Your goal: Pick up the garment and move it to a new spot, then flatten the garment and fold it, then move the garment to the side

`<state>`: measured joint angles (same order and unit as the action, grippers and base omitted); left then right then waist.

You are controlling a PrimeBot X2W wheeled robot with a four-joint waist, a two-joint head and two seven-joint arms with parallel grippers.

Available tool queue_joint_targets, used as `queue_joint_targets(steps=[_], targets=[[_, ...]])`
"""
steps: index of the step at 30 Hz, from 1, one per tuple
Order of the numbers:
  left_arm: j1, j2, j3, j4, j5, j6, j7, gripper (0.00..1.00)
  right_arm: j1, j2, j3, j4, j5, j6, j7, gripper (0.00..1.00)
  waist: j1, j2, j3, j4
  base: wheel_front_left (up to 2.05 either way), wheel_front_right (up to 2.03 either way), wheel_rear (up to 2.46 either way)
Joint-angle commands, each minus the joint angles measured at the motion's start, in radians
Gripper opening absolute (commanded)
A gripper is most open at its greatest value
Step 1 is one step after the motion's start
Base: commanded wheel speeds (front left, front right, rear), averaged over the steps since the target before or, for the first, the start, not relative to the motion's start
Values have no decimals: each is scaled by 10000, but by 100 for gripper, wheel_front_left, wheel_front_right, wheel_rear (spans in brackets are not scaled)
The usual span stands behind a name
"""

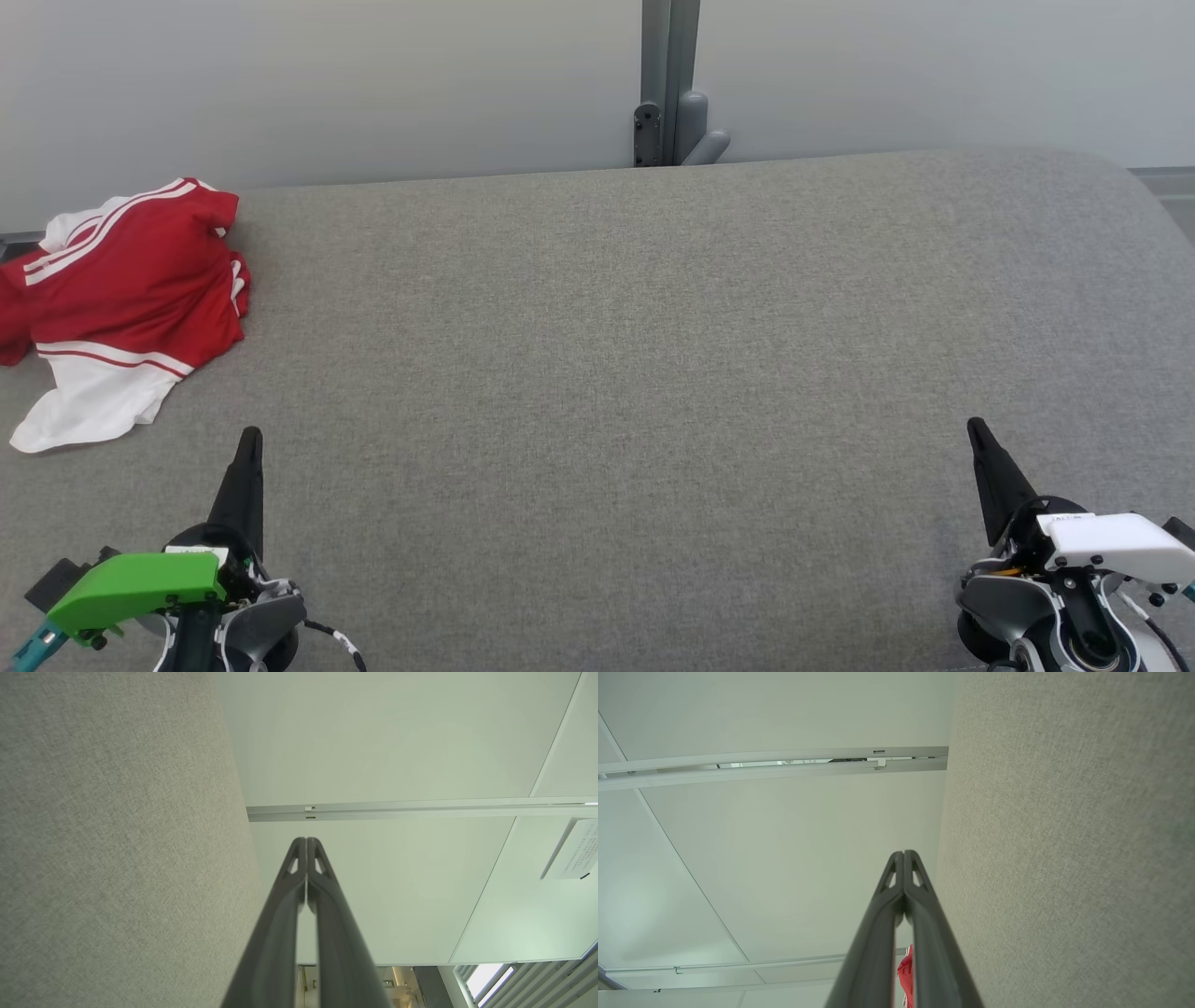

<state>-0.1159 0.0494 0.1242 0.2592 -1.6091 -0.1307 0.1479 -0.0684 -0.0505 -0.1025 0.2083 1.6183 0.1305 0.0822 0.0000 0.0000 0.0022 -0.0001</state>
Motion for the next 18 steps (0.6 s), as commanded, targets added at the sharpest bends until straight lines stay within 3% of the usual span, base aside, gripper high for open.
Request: queue_joint_targets(steps=[1,18], targets=[[-132,14,10,-33,-19,-31,-13,0,-110,0,-1,4,-28,5,-3,0,0,0,0,0,0,0,0],[-133,14,10,-33,-19,-31,-14,0,-110,0,-1,4,-28,5,-3,0,0,0,0,0,0,0,0]])
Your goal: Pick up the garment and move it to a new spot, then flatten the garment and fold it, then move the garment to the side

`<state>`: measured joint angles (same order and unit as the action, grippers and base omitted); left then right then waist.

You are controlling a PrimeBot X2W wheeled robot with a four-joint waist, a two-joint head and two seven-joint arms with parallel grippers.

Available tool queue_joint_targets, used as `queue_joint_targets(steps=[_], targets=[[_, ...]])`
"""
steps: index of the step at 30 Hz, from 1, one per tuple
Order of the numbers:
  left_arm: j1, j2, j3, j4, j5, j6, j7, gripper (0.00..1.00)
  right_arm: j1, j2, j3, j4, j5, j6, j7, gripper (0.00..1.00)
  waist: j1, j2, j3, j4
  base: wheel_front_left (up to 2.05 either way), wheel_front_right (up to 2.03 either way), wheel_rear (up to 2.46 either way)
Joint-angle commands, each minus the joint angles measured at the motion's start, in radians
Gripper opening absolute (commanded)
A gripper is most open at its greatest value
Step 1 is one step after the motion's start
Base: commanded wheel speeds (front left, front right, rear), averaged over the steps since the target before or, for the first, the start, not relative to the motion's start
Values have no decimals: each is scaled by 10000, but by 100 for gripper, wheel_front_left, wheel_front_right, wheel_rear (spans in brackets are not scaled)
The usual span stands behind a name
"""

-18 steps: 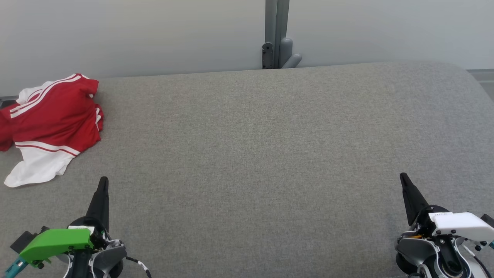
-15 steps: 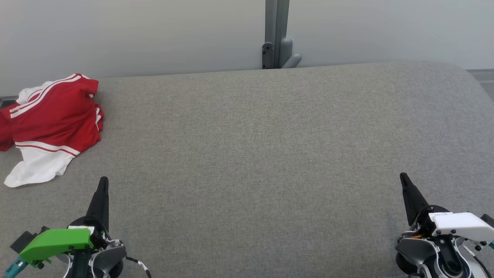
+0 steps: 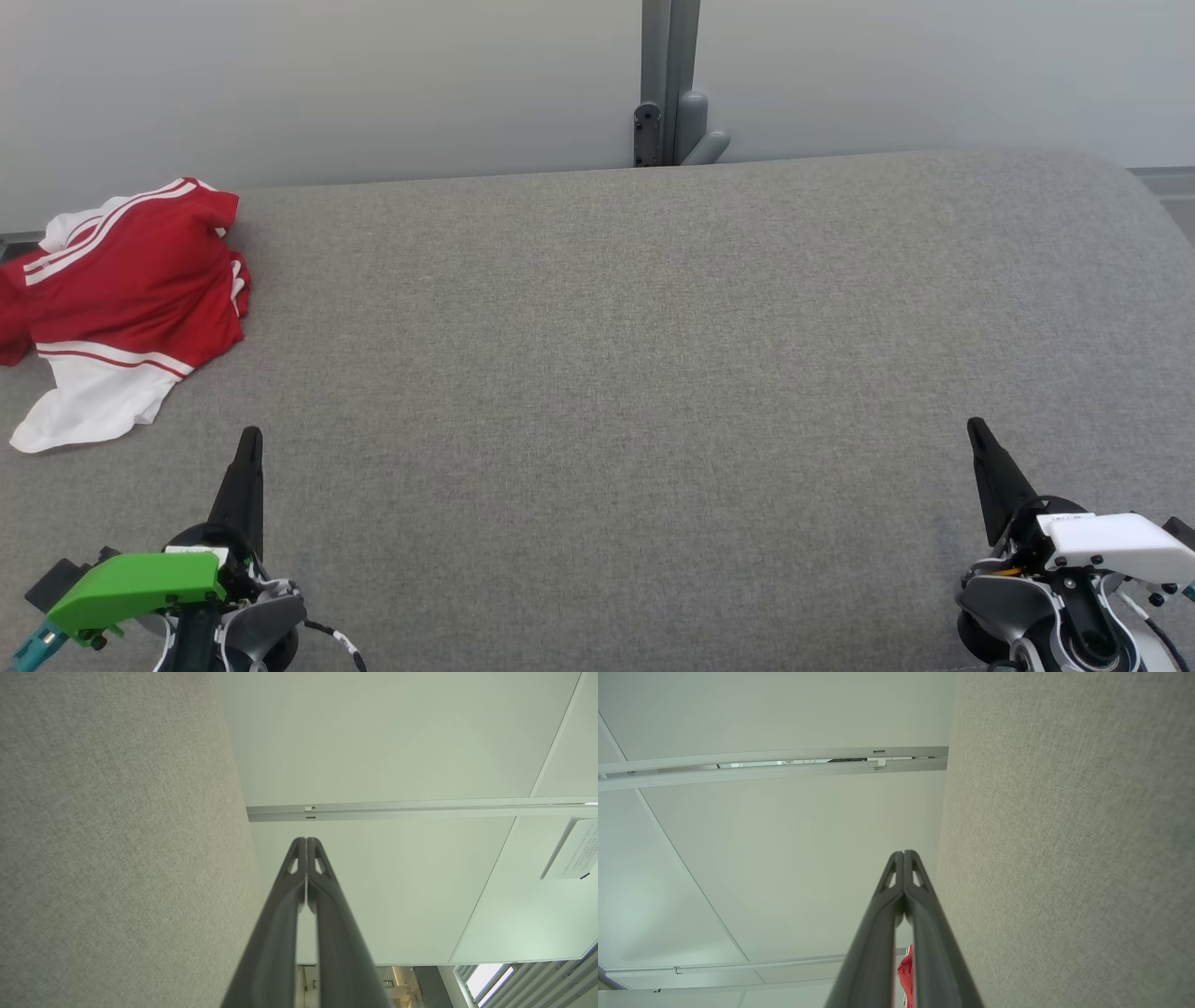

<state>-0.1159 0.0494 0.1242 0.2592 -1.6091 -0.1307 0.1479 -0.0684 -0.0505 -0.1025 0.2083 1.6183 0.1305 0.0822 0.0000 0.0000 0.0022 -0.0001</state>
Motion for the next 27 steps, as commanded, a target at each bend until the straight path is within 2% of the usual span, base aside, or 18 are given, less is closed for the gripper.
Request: queue_joint_targets(steps=[1,27], targets=[[-133,14,10,-33,-19,-31,-14,0,-110,0,-1,4,-28,5,-3,0,0,0,0,0,0,0,0],[-133,14,10,-33,-19,-31,-14,0,-110,0,-1,4,-28,5,-3,0,0,0,0,0,0,0,0]])
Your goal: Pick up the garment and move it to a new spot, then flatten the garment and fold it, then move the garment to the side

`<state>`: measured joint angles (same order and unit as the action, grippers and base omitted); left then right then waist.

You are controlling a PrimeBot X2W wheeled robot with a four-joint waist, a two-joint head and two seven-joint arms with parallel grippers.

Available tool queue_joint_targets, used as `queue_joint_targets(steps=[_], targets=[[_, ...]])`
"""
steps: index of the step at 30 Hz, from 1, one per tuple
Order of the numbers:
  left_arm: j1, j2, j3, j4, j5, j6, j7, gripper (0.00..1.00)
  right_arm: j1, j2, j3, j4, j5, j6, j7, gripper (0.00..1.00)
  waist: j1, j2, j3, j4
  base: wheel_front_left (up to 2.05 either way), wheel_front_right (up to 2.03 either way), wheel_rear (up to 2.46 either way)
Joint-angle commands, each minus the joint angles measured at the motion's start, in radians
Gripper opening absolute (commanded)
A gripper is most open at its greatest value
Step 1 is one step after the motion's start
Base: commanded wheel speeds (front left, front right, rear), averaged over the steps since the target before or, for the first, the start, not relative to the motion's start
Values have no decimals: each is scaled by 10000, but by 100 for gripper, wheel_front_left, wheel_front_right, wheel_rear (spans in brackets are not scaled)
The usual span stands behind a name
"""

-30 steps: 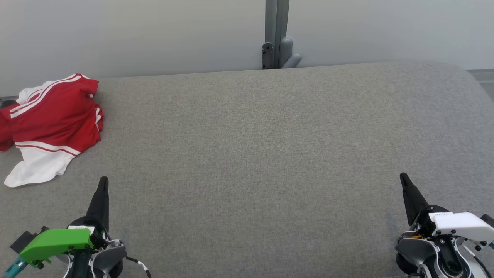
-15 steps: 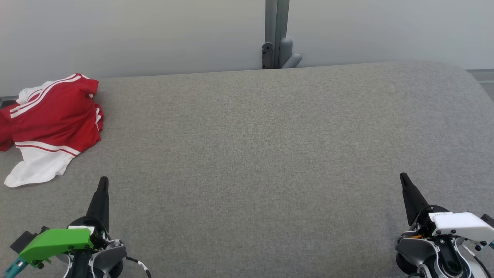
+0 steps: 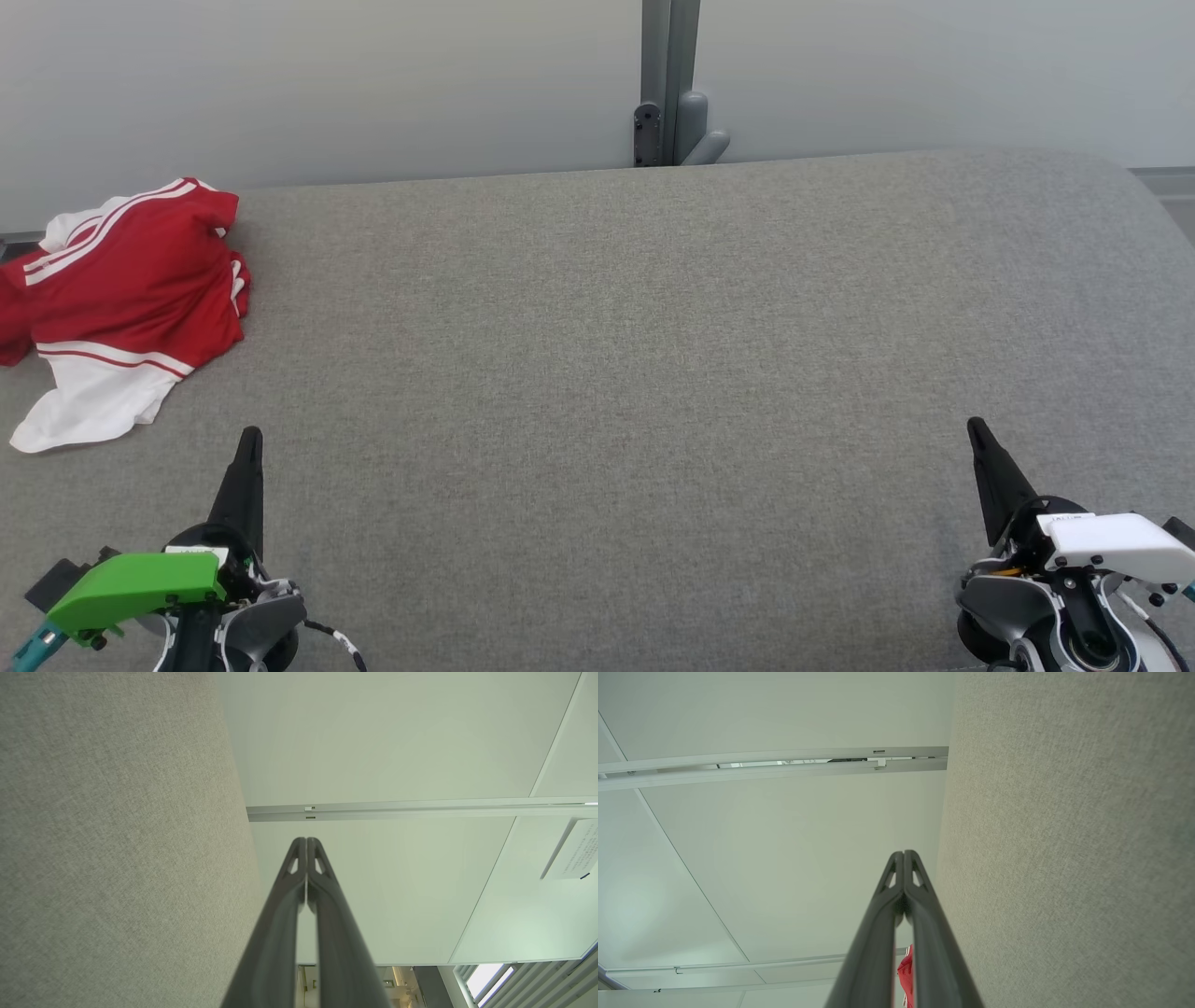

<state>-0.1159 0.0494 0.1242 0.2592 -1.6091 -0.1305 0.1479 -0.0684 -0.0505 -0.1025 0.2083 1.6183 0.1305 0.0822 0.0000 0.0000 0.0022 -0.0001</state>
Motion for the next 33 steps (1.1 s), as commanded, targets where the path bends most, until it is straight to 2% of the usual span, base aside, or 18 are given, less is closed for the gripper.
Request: queue_joint_targets(steps=[1,33], targets=[[-133,14,10,-33,-19,-33,-14,0,-110,0,-1,4,-28,5,-3,0,0,0,0,0,0,0,0],[-133,14,10,-34,-19,-33,-14,0,-111,0,-1,4,-29,5,-3,0,0,0,0,0,0,0,0]])
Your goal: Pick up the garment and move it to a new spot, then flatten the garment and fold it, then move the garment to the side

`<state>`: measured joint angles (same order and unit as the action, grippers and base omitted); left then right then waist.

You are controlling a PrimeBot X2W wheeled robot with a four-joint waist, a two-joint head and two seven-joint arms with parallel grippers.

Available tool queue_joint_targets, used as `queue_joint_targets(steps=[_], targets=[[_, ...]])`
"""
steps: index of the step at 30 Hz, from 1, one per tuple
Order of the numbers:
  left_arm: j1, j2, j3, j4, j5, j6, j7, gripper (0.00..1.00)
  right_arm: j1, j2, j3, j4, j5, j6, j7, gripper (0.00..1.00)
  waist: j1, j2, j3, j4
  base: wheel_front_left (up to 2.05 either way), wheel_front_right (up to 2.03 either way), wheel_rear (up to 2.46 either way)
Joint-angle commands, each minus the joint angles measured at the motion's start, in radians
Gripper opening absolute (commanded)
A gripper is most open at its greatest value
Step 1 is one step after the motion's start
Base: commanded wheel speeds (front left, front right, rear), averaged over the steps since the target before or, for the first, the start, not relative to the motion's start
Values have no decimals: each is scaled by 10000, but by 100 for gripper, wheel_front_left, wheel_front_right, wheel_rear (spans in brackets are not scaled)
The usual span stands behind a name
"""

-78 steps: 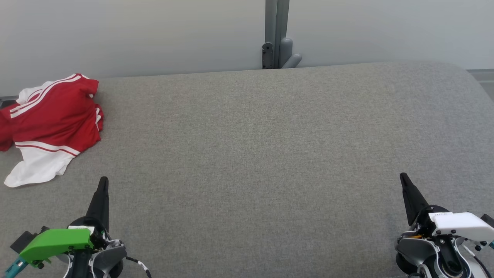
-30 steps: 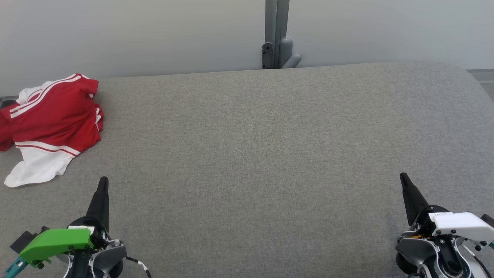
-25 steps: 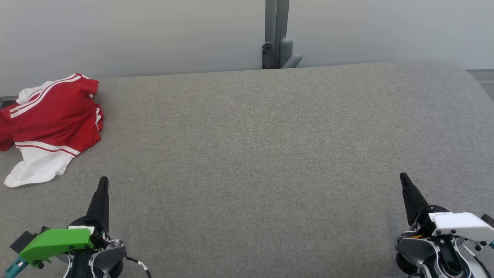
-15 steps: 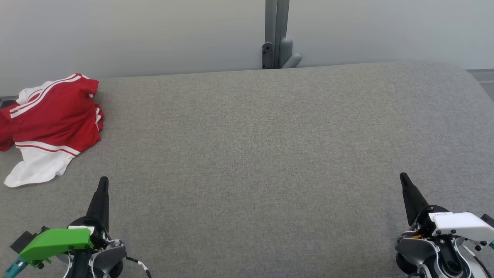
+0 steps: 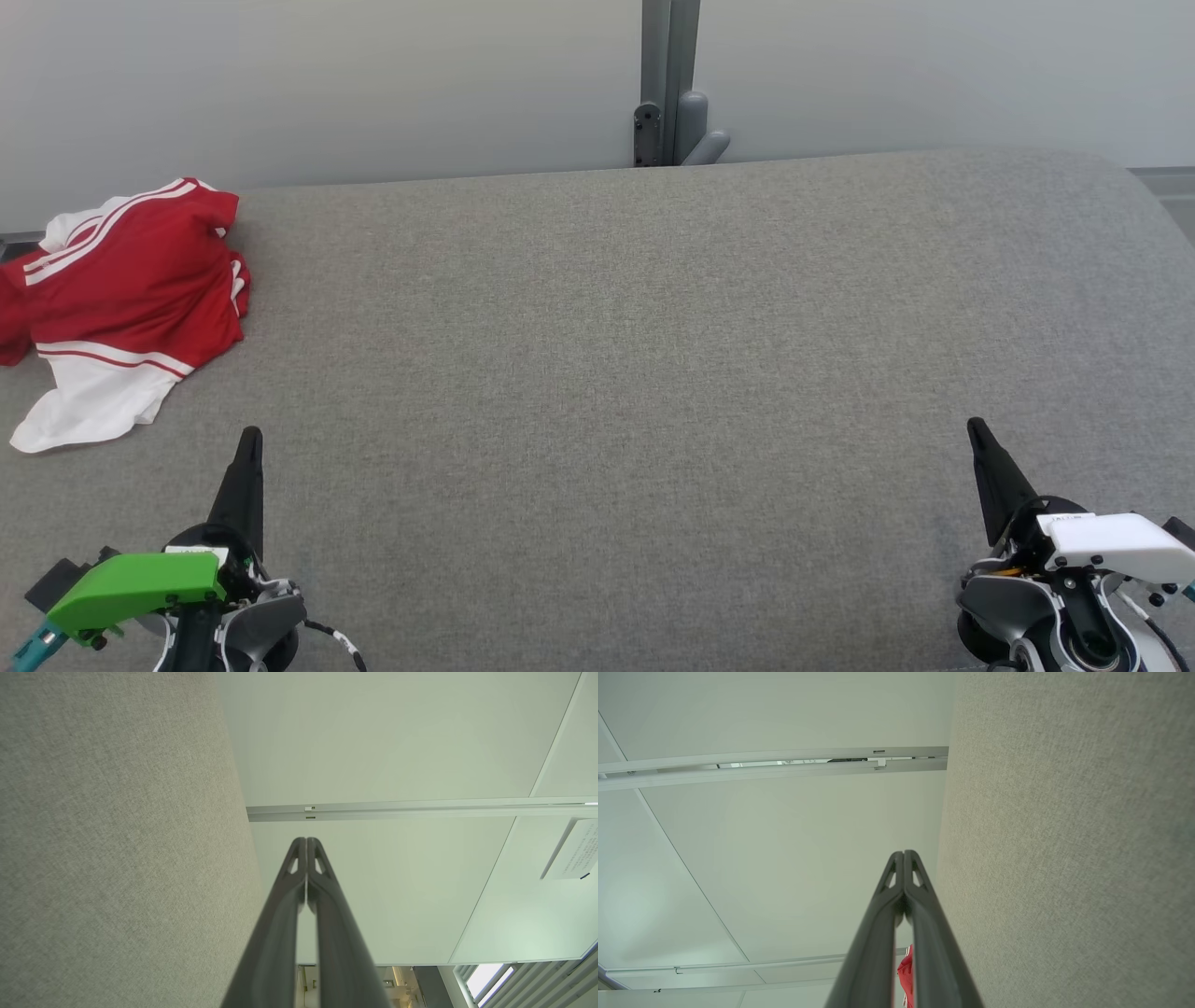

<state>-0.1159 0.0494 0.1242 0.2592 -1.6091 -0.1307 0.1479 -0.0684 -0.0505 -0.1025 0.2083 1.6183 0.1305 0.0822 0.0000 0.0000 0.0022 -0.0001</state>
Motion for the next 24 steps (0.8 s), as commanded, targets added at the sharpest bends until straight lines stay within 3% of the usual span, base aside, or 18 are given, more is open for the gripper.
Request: queue_joint_targets(steps=[1,24], targets=[[-133,14,10,-34,-19,-31,-14,0,-111,0,-1,4,-29,5,-3,0,0,0,0,0,0,0,0],[-134,14,10,-34,-19,-31,-14,0,-111,0,-1,4,-29,5,-3,0,0,0,0,0,0,0,0]])
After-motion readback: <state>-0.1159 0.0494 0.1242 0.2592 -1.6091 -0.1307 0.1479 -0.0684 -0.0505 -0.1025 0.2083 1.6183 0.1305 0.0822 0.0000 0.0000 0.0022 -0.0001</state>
